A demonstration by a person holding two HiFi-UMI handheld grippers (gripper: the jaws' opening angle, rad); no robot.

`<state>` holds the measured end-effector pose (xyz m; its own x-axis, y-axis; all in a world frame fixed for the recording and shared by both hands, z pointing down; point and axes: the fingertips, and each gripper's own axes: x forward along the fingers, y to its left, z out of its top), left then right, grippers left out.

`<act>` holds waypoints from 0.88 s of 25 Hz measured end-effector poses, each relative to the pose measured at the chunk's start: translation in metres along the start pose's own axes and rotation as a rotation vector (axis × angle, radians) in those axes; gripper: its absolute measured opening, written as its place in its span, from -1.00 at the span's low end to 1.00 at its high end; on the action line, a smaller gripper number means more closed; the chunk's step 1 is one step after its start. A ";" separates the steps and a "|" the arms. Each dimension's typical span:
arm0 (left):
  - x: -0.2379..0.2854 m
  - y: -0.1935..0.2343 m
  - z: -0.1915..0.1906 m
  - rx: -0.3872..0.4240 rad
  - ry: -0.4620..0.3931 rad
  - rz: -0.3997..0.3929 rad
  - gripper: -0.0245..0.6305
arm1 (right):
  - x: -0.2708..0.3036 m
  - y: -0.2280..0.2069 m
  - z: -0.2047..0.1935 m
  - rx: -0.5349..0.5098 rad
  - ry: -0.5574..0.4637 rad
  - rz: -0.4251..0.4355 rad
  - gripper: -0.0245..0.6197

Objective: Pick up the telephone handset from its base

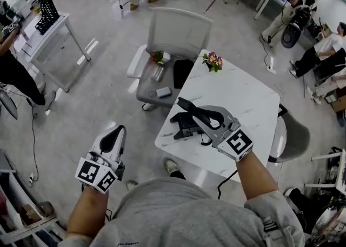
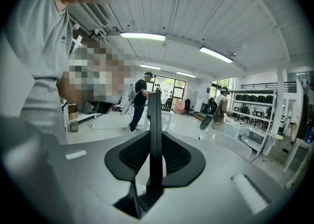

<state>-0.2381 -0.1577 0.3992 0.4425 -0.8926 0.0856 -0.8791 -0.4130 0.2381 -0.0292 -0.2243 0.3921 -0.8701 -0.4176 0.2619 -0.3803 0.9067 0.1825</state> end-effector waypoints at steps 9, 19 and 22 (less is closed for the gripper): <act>-0.078 0.050 0.082 0.055 -0.148 0.155 -0.77 | 0.028 -0.001 0.115 0.093 -0.230 0.042 -0.69; -0.148 0.074 0.137 0.068 -0.256 0.254 -0.77 | 0.042 -0.007 0.192 0.242 -0.396 0.102 -0.69; -0.162 0.077 0.139 0.057 -0.254 0.265 -0.77 | 0.041 -0.012 0.202 0.281 -0.432 0.104 -0.69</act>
<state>-0.4019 -0.0701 0.2695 0.1468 -0.9833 -0.1075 -0.9689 -0.1649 0.1846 -0.1237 -0.2404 0.2094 -0.9353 -0.3156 -0.1599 -0.3027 0.9478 -0.1002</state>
